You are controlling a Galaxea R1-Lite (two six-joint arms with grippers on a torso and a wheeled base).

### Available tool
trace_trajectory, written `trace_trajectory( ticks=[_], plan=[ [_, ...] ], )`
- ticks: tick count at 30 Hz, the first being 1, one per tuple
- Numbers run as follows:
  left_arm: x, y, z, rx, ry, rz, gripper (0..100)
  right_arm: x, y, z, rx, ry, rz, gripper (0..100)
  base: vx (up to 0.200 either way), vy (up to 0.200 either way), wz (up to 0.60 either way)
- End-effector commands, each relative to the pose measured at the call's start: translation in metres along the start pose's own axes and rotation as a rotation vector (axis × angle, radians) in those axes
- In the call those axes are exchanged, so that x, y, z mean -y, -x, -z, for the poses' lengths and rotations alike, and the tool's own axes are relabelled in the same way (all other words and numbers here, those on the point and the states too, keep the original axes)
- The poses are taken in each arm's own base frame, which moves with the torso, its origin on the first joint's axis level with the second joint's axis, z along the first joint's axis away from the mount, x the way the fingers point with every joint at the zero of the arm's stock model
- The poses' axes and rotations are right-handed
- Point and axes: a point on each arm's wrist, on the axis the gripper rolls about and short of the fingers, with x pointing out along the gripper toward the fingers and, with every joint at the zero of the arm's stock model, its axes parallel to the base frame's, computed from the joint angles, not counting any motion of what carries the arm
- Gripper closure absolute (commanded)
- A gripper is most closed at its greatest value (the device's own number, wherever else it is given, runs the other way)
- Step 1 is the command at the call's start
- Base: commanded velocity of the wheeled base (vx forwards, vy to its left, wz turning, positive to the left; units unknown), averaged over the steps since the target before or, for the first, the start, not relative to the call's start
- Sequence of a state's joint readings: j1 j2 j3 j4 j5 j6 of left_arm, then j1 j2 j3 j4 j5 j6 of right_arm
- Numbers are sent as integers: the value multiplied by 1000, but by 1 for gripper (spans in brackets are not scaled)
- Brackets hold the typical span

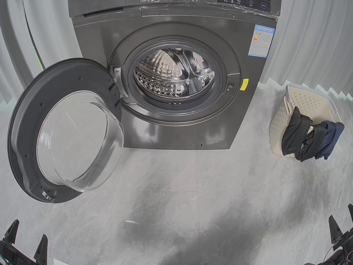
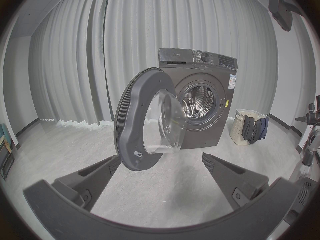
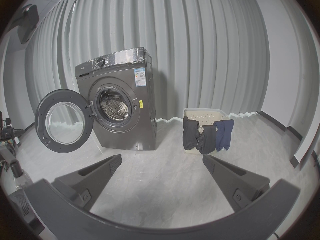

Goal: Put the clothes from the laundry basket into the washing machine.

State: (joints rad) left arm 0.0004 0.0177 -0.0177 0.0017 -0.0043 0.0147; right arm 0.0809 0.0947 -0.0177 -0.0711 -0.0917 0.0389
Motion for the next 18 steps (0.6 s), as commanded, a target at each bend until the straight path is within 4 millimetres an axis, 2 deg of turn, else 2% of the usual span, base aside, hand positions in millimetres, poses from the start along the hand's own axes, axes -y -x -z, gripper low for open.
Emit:
trace_trajectory(
  ticks=[1,3,5,11,18],
  plan=[
    [0,0,5,-6,-1,-1,0,-1,4,6,34,23,62,0,200,0,0],
    [0,0,5,-6,1,-1,0,-2,7,9,57,32,29,0,200,0,0],
    [0,0,5,-6,1,1,0,-3,7,16,-16,33,-26,0,200,0,0],
    [0,0,5,-6,9,-1,0,-3,7,14,-2,40,-23,0,200,0,0],
    [0,0,5,-6,2,1,0,-3,7,14,2,37,-26,0,0,0,0]
  ],
)
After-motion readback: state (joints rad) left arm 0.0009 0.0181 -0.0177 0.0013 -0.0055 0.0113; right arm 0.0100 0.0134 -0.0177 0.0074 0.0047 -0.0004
